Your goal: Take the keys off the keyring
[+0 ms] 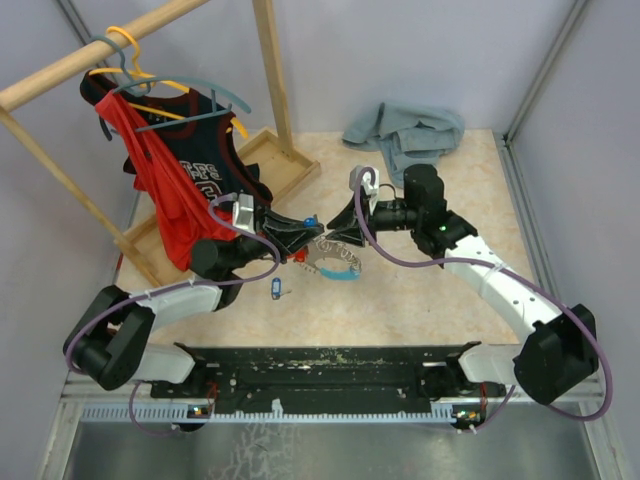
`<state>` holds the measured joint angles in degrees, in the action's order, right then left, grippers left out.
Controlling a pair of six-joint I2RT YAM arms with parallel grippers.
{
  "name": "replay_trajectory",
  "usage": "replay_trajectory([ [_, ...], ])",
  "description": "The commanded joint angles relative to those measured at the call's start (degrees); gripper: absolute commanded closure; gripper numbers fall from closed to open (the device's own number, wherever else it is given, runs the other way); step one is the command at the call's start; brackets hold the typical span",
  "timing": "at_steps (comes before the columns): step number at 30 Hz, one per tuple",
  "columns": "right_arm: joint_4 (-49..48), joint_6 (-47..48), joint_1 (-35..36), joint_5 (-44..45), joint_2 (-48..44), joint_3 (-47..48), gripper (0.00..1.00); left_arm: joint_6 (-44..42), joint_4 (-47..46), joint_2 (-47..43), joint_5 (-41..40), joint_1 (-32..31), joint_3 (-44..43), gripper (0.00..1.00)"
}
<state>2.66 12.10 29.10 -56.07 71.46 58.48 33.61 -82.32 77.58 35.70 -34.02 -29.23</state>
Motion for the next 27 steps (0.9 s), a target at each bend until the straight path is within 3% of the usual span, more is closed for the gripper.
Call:
replay_trajectory([
  [1,-1.49,1.33,0.34,-1.77,0.21,0.61,0.7,0.48,-4.42,-0.02,0.5,-0.26,-1.88,1.0],
  [14,-2.74,1.12,0.44,-5.43,0.83,-0.21,0.69,2.06,-6.02,0.84,2.73,-0.26,-2.29,1.0],
  [27,-1.8,2.16,1.16,-6.44,1.47,-0.25,0.78,2.2,-6.78,0.66,2.02,-0.26,-2.14,1.0],
])
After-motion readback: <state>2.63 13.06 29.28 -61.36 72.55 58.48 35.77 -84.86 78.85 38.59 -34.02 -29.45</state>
